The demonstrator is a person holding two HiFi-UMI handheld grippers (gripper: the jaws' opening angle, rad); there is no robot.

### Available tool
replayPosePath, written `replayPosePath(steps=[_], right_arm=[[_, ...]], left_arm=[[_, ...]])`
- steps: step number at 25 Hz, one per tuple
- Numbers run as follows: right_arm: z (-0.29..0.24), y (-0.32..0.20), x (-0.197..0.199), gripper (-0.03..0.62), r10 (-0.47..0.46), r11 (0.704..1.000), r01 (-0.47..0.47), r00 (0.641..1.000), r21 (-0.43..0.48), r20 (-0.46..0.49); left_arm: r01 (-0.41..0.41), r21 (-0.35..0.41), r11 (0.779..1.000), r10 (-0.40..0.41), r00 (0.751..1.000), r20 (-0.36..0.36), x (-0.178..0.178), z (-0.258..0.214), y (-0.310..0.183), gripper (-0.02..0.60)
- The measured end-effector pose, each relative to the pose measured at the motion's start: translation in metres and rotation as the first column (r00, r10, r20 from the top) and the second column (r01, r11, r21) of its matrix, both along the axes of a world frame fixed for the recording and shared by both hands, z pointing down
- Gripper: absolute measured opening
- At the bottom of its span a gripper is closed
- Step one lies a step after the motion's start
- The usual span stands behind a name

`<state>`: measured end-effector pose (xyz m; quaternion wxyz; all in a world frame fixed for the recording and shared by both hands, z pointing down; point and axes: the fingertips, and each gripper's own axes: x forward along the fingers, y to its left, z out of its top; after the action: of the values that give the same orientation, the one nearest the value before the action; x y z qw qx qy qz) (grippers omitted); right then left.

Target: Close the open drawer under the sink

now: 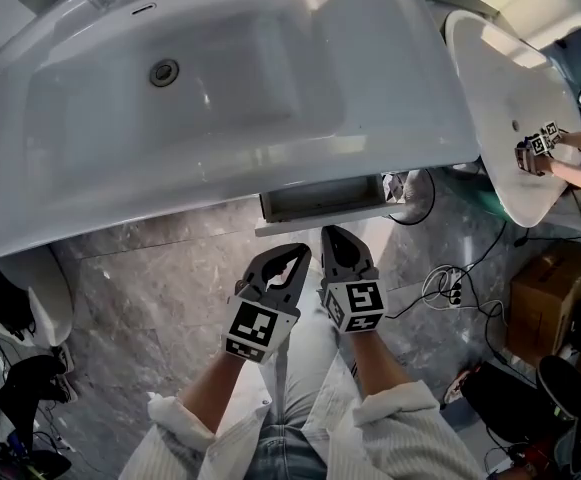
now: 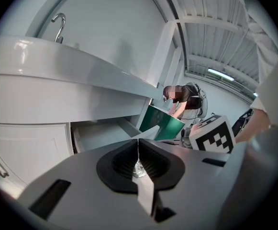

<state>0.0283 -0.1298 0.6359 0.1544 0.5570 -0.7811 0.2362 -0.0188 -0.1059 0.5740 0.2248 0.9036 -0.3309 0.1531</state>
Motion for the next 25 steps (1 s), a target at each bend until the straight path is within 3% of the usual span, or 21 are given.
replayPosePath(steps=[25], right_arm=[[-0.005, -0.054, -0.003, 0.009, -0.006, 1.000, 0.007, 0.999, 0.026, -0.036]], left_arm=[[0.094, 0.000, 0.996, -0.094, 0.996, -0.002, -0.020, -0.002, -0.027, 0.018]])
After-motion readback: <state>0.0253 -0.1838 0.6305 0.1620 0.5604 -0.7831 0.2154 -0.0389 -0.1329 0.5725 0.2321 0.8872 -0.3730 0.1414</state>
